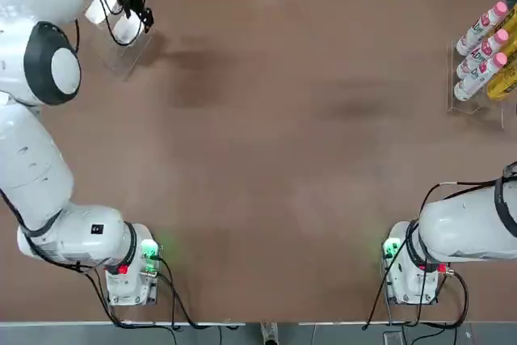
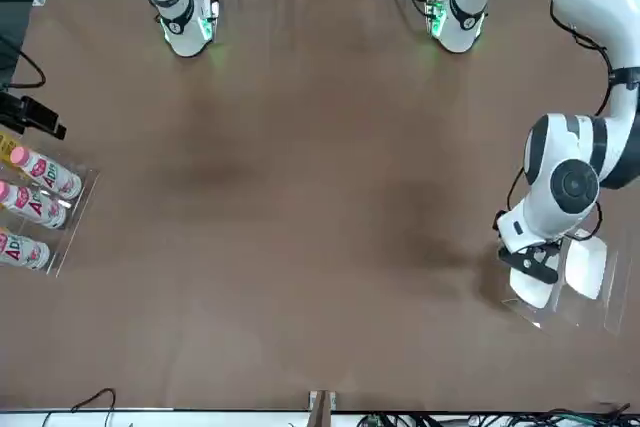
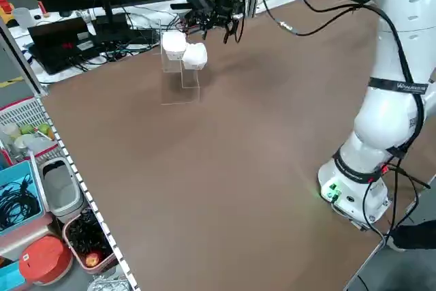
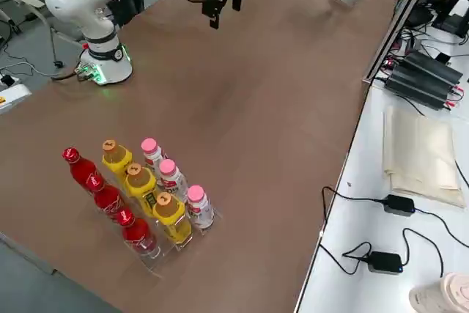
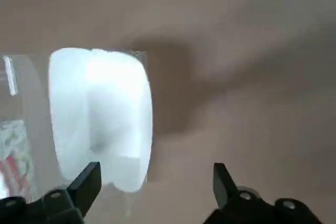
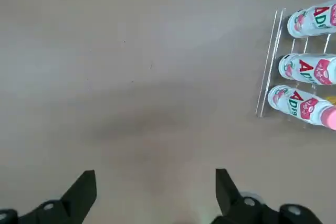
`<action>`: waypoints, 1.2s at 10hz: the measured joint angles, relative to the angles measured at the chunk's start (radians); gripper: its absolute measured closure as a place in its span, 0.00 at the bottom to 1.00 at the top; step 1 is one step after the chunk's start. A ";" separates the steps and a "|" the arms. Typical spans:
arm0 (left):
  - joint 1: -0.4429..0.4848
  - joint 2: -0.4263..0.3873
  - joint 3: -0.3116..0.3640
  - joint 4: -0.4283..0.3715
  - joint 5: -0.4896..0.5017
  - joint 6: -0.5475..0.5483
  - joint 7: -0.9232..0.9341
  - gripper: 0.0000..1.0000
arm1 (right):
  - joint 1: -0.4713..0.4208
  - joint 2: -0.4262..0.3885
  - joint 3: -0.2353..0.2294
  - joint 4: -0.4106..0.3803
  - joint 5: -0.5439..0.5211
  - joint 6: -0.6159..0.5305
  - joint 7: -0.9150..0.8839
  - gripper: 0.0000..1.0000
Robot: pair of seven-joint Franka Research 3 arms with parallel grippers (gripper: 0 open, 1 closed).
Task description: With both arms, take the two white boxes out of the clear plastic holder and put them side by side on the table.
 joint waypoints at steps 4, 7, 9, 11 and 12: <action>0.047 0.046 0.000 -0.106 0.076 0.186 0.010 0.11 | 0.002 -0.013 0.004 -0.148 0.005 0.170 0.000 0.00; 0.055 0.056 0.000 -0.104 0.133 0.203 0.010 0.46 | 0.005 -0.059 0.008 -0.287 0.018 0.294 0.000 0.00; 0.053 0.051 -0.001 -0.098 0.134 0.203 0.010 0.68 | 0.005 -0.075 0.009 -0.331 0.021 0.334 0.000 0.00; 0.052 0.041 -0.003 -0.097 0.134 0.199 0.009 0.84 | 0.006 -0.079 0.011 -0.369 0.029 0.379 0.000 0.00; 0.051 0.038 -0.004 -0.096 0.135 0.197 0.007 0.98 | 0.007 -0.079 0.012 -0.385 0.043 0.395 0.000 0.00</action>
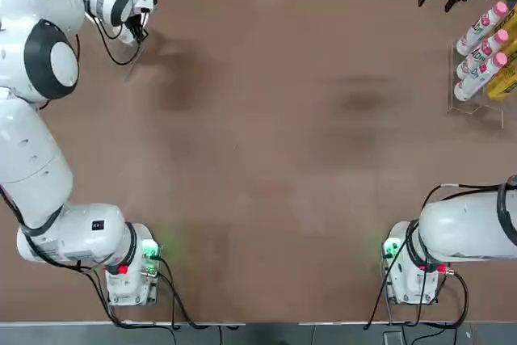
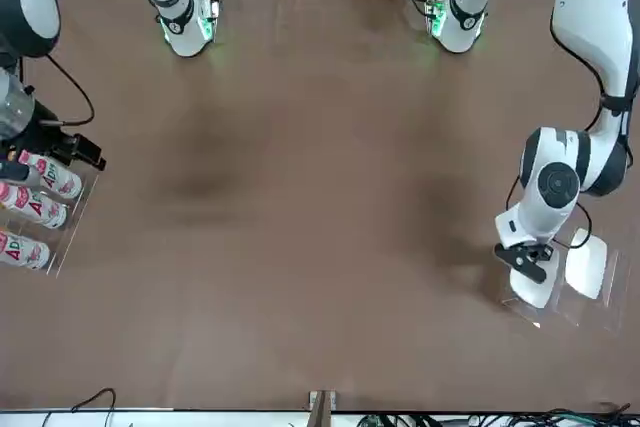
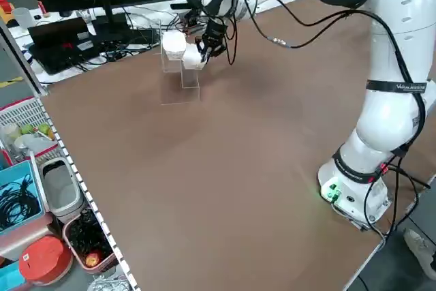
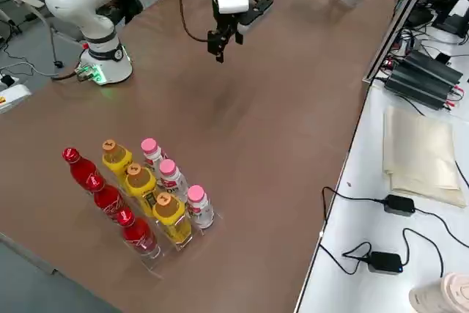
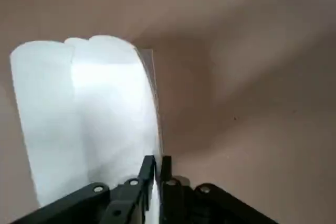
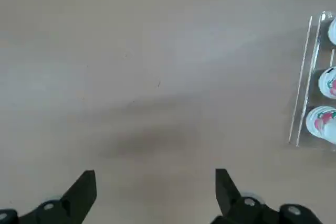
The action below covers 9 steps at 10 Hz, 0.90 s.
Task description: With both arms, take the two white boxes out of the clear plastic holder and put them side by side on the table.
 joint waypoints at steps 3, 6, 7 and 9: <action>-0.007 -0.028 -0.057 0.027 0.000 -0.112 -0.105 0.98 | 0.004 -0.001 0.002 -0.036 0.007 0.044 0.000 0.00; -0.018 -0.038 -0.213 0.091 -0.002 -0.281 -0.392 0.98 | 0.017 -0.001 0.004 -0.093 0.018 0.119 0.000 0.00; -0.024 -0.038 -0.273 0.101 -0.002 -0.309 -0.499 0.98 | 0.018 -0.001 0.004 -0.112 0.019 0.142 0.000 0.00; -0.038 -0.036 -0.394 0.126 -0.005 -0.348 -0.698 0.98 | 0.022 -0.001 0.004 -0.133 0.021 0.184 0.000 0.00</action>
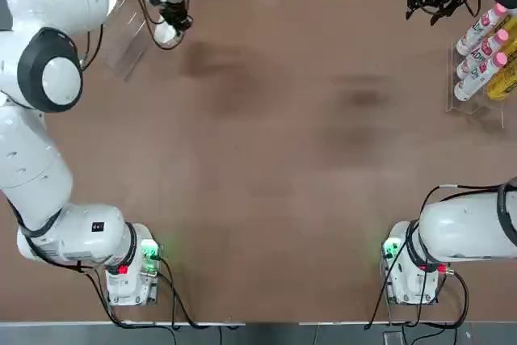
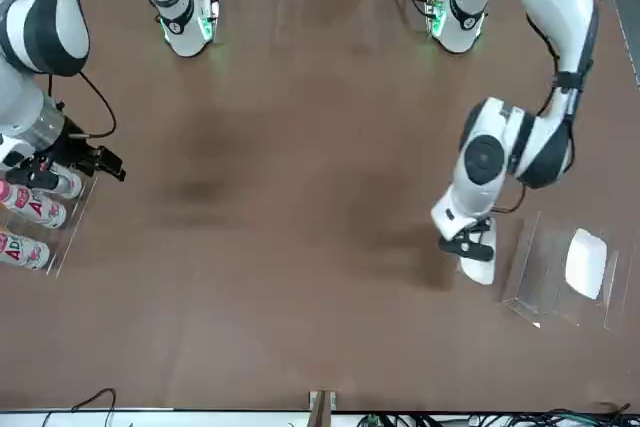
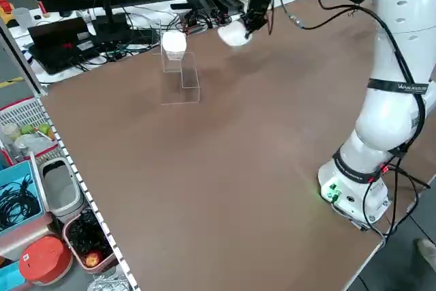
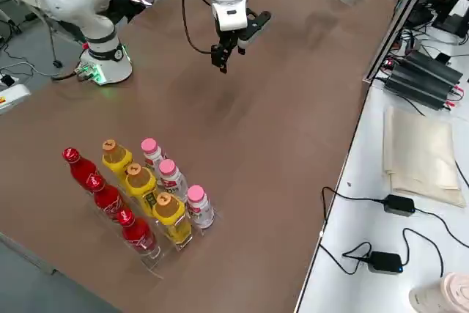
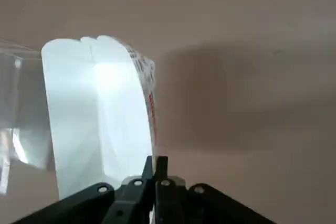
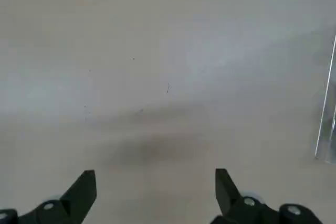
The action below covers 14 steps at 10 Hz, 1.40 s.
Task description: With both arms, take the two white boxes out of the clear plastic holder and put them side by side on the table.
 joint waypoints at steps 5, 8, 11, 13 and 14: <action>-0.274 0.118 -0.051 0.197 -0.107 -0.112 -0.315 0.98 | 0.048 0.001 0.002 -0.129 0.035 0.215 0.000 0.00; -0.459 0.234 -0.043 0.303 -0.107 -0.089 -0.482 0.98 | 0.054 0.000 0.001 -0.137 0.035 0.227 0.000 0.00; -0.624 0.294 0.041 0.331 -0.107 0.047 -0.611 0.98 | 0.055 0.000 0.001 -0.137 0.036 0.228 0.000 0.00; -0.653 0.344 0.049 0.344 -0.108 0.160 -0.674 0.98 | 0.055 0.000 0.001 -0.137 0.036 0.230 0.000 0.00; -0.665 0.375 0.050 0.355 -0.108 0.212 -0.692 0.98 | 0.055 0.000 0.001 -0.137 0.036 0.232 0.000 0.00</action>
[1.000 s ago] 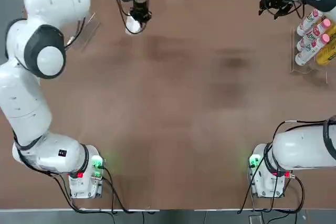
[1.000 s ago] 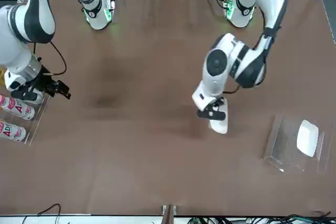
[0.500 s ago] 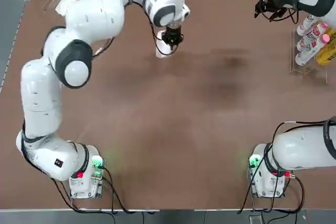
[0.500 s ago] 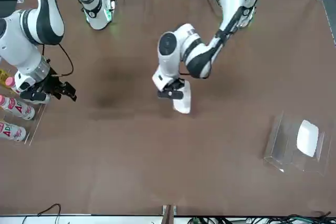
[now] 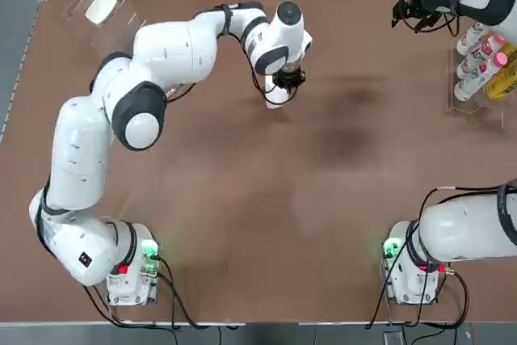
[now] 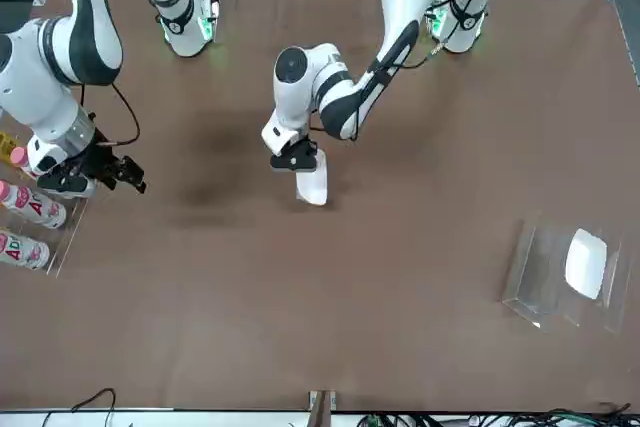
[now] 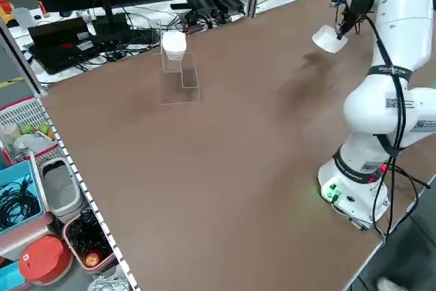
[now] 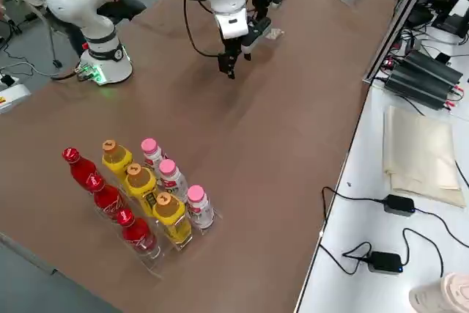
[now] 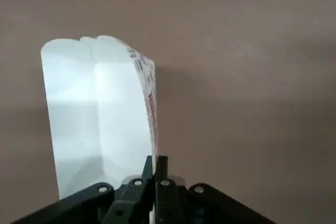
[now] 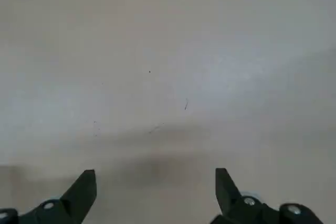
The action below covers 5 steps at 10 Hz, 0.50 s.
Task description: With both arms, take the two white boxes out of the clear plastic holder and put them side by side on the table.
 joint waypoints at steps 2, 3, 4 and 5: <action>-0.029 0.059 0.008 0.024 0.000 0.101 -0.008 0.98 | 0.000 0.000 0.000 0.000 0.000 0.001 0.000 0.00; -0.045 0.082 0.019 0.034 0.000 0.134 -0.008 0.98 | 0.000 0.000 0.000 0.000 0.000 0.001 0.000 0.00; -0.054 0.097 0.027 0.042 0.000 0.150 -0.008 0.98 | 0.000 0.000 0.000 0.000 0.000 0.001 0.000 0.00; -0.056 0.102 0.027 0.049 0.000 0.152 -0.004 0.97 | 0.000 0.000 0.000 0.000 0.000 0.002 0.000 0.00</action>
